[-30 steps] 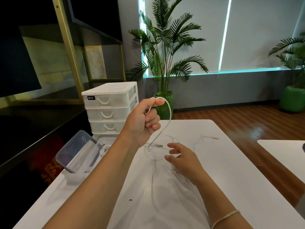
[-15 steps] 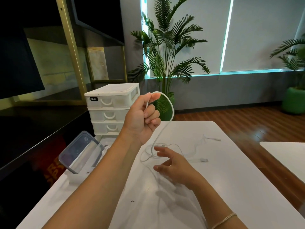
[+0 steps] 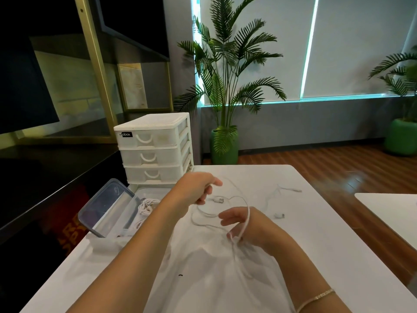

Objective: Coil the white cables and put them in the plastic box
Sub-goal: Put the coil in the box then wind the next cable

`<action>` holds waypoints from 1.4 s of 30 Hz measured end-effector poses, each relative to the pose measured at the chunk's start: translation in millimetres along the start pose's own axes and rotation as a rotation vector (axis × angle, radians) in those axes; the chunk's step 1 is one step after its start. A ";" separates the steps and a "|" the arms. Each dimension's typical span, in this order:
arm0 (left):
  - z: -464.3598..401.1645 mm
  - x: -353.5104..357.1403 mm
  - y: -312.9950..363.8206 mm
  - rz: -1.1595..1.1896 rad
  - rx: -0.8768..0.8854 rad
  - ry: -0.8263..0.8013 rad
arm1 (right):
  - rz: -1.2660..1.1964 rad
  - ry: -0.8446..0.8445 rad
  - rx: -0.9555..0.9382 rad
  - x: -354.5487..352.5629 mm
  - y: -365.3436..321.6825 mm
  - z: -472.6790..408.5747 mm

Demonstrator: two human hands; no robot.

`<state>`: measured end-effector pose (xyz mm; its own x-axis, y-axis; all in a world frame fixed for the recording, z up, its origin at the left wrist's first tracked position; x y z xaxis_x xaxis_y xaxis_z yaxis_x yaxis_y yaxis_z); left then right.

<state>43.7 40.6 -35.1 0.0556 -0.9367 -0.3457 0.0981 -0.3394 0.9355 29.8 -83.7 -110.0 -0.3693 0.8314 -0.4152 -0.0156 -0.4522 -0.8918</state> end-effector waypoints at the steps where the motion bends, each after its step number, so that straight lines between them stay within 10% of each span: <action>1: -2.8 2.0 -9.4 -0.065 -0.034 -0.013 | -0.031 0.040 0.034 -8.9 4.2 0.9; 15: -13.5 39.8 -54.8 -0.518 -0.043 -0.229 | -0.189 0.267 0.193 -35.5 21.5 7.1; 24: 10.1 65.2 -46.0 -0.019 -0.107 -0.475 | -0.013 0.195 0.052 -26.0 6.4 6.2; 42: 17.1 51.9 6.9 1.030 -0.004 -0.486 | -0.605 0.091 -0.111 -15.7 -24.1 18.2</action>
<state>30.2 -11.9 -45.3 -0.2799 -0.7042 0.6525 0.2318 0.6100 0.7577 19.1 -91.6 -78.7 -0.2440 0.9565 0.1601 -0.0988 0.1397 -0.9853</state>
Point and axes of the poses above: each hand's wrist, its own z-axis away from the middle knuckle, its own x-axis out of the palm, y = z × x, the point moved 10 cm from there along -z, towards the middle knuckle, and after that the axes turned 1 degree about x, right-handed, at the moved point
